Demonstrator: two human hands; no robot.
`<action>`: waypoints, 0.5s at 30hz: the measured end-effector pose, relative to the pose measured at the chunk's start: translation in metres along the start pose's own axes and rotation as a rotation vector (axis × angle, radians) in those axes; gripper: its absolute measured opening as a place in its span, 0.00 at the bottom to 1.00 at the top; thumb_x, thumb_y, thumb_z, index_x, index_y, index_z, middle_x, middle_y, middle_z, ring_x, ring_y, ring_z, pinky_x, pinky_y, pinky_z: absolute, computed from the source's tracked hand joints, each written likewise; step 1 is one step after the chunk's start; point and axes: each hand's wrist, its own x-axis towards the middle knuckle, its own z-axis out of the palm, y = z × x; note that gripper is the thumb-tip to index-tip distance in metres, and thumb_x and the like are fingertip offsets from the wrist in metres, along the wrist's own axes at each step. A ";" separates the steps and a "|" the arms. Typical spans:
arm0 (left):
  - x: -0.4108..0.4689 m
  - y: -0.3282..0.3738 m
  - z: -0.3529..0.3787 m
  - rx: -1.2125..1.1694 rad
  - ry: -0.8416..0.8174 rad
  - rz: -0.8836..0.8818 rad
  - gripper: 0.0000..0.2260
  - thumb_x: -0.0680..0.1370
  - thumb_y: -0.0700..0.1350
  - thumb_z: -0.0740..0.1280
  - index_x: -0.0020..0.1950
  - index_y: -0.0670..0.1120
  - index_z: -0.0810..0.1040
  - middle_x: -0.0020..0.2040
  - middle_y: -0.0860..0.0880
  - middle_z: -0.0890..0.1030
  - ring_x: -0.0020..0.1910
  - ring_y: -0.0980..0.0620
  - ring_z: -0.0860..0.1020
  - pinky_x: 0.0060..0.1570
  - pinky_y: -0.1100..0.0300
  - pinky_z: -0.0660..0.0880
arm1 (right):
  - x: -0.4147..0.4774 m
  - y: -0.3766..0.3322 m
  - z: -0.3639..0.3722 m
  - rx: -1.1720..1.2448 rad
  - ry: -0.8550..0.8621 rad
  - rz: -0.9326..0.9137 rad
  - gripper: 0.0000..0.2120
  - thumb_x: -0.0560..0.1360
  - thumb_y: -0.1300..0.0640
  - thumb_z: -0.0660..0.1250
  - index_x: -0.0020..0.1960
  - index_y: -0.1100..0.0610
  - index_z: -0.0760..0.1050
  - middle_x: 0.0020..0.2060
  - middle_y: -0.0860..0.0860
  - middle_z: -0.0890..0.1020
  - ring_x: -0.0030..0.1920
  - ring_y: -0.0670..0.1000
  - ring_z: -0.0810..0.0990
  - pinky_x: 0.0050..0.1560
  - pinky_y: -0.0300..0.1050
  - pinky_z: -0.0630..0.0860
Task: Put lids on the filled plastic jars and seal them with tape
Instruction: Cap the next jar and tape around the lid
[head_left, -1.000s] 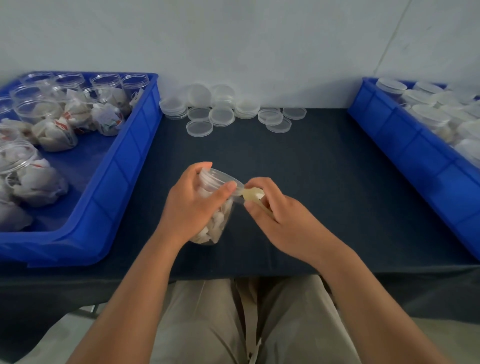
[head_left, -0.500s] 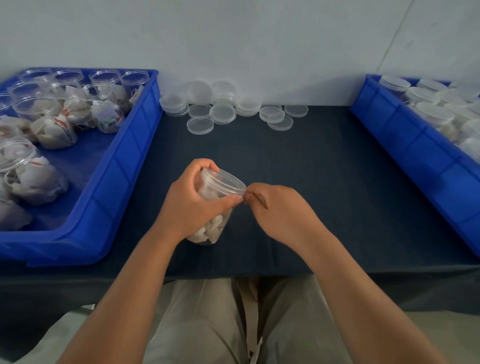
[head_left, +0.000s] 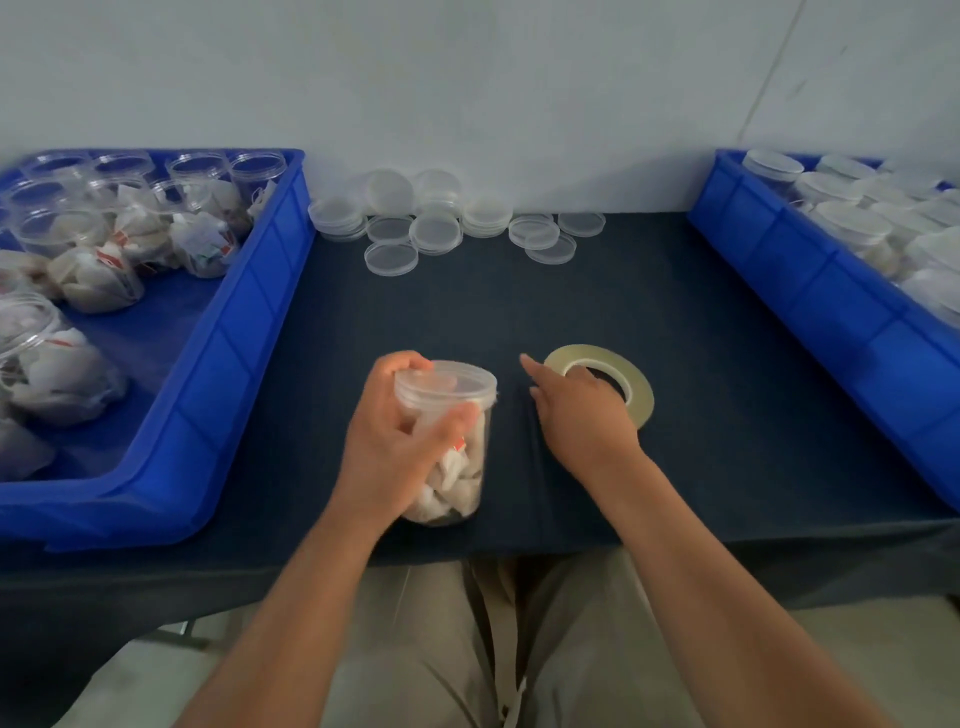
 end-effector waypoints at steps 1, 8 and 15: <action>0.008 -0.001 -0.003 -0.025 0.009 -0.018 0.21 0.68 0.62 0.74 0.59 0.62 0.72 0.53 0.69 0.78 0.49 0.65 0.82 0.43 0.72 0.76 | -0.004 0.001 0.006 -0.022 0.044 -0.047 0.25 0.88 0.50 0.54 0.84 0.45 0.56 0.53 0.56 0.78 0.49 0.57 0.78 0.50 0.52 0.78; 0.026 -0.011 -0.002 -0.086 0.025 -0.068 0.15 0.70 0.64 0.73 0.54 0.71 0.73 0.52 0.66 0.80 0.50 0.59 0.84 0.45 0.69 0.78 | -0.023 -0.003 0.019 -0.070 0.068 -0.058 0.23 0.88 0.45 0.54 0.82 0.45 0.64 0.66 0.53 0.70 0.63 0.57 0.70 0.68 0.53 0.69; 0.025 -0.016 -0.003 -0.098 -0.004 -0.039 0.21 0.72 0.65 0.70 0.62 0.61 0.73 0.54 0.66 0.81 0.52 0.59 0.84 0.47 0.67 0.79 | -0.028 -0.048 -0.006 1.167 0.049 -0.112 0.39 0.75 0.26 0.60 0.80 0.44 0.65 0.74 0.39 0.72 0.74 0.37 0.69 0.72 0.36 0.67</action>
